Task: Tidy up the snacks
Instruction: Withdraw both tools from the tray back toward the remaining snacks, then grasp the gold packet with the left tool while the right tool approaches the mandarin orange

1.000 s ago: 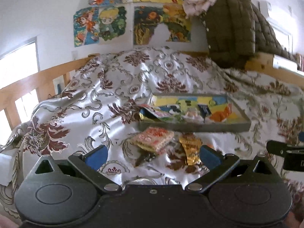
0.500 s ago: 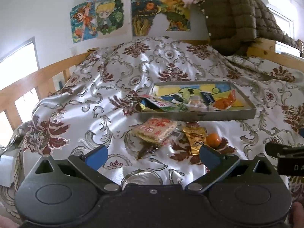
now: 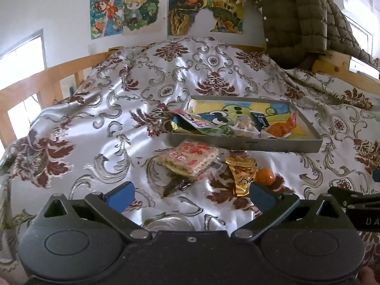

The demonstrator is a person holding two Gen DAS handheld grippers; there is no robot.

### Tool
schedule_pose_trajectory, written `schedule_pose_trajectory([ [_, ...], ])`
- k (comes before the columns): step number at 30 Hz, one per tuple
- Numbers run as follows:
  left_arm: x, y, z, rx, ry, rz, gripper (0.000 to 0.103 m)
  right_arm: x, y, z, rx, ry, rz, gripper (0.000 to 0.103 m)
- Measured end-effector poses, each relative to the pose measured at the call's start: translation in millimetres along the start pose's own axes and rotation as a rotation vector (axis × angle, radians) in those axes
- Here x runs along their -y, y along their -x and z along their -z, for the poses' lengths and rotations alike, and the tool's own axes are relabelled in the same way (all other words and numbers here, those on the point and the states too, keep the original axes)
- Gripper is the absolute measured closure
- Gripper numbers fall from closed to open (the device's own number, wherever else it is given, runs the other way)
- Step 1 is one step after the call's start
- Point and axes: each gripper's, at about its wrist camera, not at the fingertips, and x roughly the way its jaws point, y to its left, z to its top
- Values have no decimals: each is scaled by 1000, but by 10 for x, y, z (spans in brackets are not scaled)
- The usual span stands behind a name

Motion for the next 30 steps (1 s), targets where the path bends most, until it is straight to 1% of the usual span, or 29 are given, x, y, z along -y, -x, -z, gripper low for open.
schedule_pose_trajectory([
  [3, 22, -115, -43, 4, -14, 33, 1, -5, -48, -29, 1, 22, -20, 0],
  [5, 37, -200, -68, -4, -22, 46, 1, 10, -100, -46, -14, 29, -41, 0],
  [8, 22, -341, -75, -47, -6, 66, 1, 20, -203, -85, -33, 62, -54, 0],
  [12, -1, -504, -59, -117, 30, 118, 1, 38, -303, -162, -11, 88, -54, 0],
  [14, 0, -565, -57, -136, 41, 144, 1, 42, -354, -209, -1, 96, -54, 0],
  [19, 44, -682, -62, -128, 17, 158, 1, 29, -470, -274, 16, 142, -69, 0],
  [22, 39, -777, -49, -162, 14, 185, 1, 8, -552, -300, 18, 176, -79, 0],
  [25, 38, -852, -46, -192, 21, 214, 1, 19, -622, -328, 24, 211, -125, 0],
  [30, 72, -918, -74, -168, -6, 247, 1, 55, -779, -377, 14, 272, -180, 0],
])
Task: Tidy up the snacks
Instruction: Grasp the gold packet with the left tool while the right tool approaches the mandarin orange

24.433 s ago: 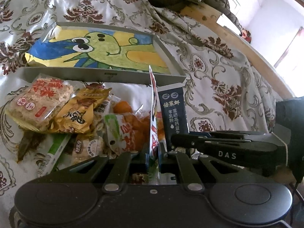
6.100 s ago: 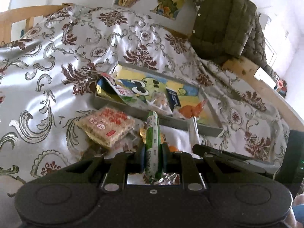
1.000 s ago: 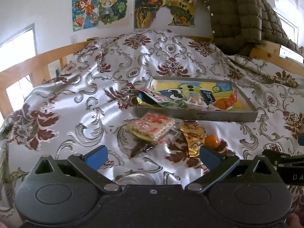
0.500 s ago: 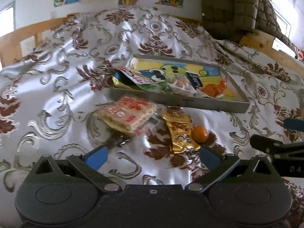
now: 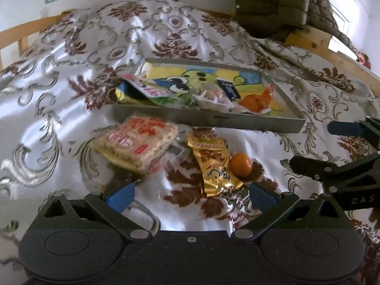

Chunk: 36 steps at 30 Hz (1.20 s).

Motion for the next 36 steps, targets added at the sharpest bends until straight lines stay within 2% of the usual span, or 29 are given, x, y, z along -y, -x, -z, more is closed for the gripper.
schedule_pose_trajectory([
  [5, 4, -79, -34, 14, -1, 63, 1, -63, -135, 43, 60, 196, -18, 0],
  [7, 5, -123, -41, 6, 10, 86, 1, -107, -206, 66, 38, 244, -43, 0],
  [9, 9, -168, -44, 0, 16, 101, 1, -149, -275, 85, 10, 264, -75, 0],
  [14, 18, -249, -67, 3, 21, 122, 1, -244, -390, 146, -25, 314, -77, 0],
  [22, -2, -315, -61, 6, 18, 150, 3, -160, -492, 111, -35, 273, -100, 1],
  [24, 11, -357, -75, -11, 8, 170, 10, -177, -512, 109, -32, 283, -105, 7],
  [26, 20, -406, -78, -31, 1, 180, 11, -206, -540, 120, -40, 302, -101, 11],
  [30, 23, -497, -50, -71, -6, 182, 36, -281, -586, 154, -52, 340, -109, 19],
  [33, 1, -548, -39, -89, 5, 161, 48, -308, -617, 166, -56, 344, -108, 27],
  [36, -32, -578, -52, -96, 21, 153, 52, -319, -660, 173, -63, 328, -110, 36],
])
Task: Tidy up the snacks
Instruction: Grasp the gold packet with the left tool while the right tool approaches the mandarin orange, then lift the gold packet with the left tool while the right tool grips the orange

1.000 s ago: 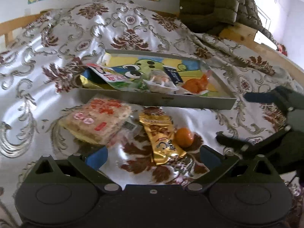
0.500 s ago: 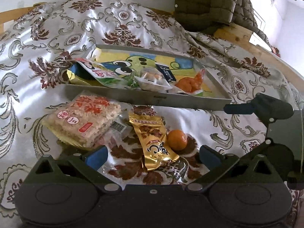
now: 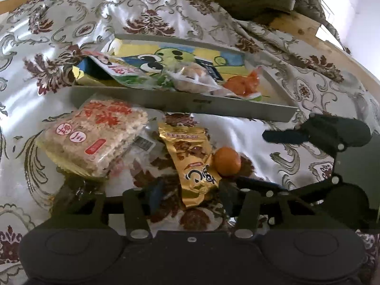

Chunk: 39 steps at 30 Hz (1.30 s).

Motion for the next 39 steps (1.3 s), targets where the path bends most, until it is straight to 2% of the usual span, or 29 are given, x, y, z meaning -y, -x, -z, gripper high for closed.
schedule_pose_trajectory([
  [5, -15, -26, -17, -1, 10, 5, 53, -47, -43, -6, 6, 9, -15, 43],
  [13, -84, -100, -64, -11, 66, 21, 52, -91, -112, -37, 13, 12, -18, 44],
  [16, -84, -113, -70, -14, 68, 30, 47, -89, -143, -43, 11, -9, -17, 44],
  [20, -81, -116, -64, -12, 64, 27, 47, -99, -174, -63, 10, -16, -15, 46],
  [26, -91, -108, -58, -7, 75, 10, 57, -168, -185, -69, 16, 17, -43, 66],
  [32, -77, -105, -53, -7, 63, 11, 68, -175, -190, -65, 22, 2, -43, 67],
  [39, -23, -77, -55, 3, 34, 4, 71, -152, -164, -60, 26, -16, -46, 68],
])
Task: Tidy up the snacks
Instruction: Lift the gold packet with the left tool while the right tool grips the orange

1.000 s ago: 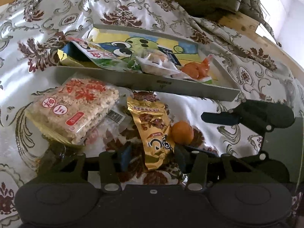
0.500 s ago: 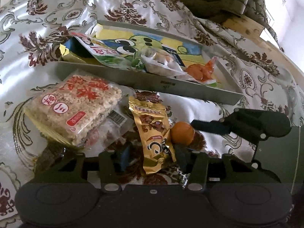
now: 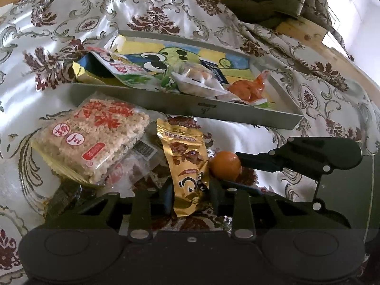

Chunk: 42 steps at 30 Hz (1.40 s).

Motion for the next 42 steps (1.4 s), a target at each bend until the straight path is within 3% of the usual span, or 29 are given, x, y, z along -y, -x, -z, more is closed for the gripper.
schedule_pose_trajectory([
  [10, 93, 117, -13, 42, -25, 3, 72, 152, 146, -27, 33, -81, 43, 68],
  [11, 104, 139, -19, 49, -22, 12, 74, 172, 177, -30, 39, -91, 49, 68],
  [12, 120, 162, -23, 55, -23, 18, 86, 191, 207, -35, 44, -99, 55, 68],
  [13, 139, 183, -28, 58, -30, 18, 87, 200, 236, -38, 49, -105, 61, 68],
  [22, 165, 190, 6, 47, -35, -2, 87, 282, 431, -84, 103, -138, 97, 68],
  [28, 189, 452, -38, 198, -1, 21, 87, 336, 494, -106, 156, -165, 121, 68],
  [35, 220, 590, -121, 345, 2, -40, 87, 444, 518, -166, 204, -225, 153, 68],
  [42, 97, 604, -205, 386, 71, -38, 87, 511, 441, -179, 205, -257, 146, 68],
])
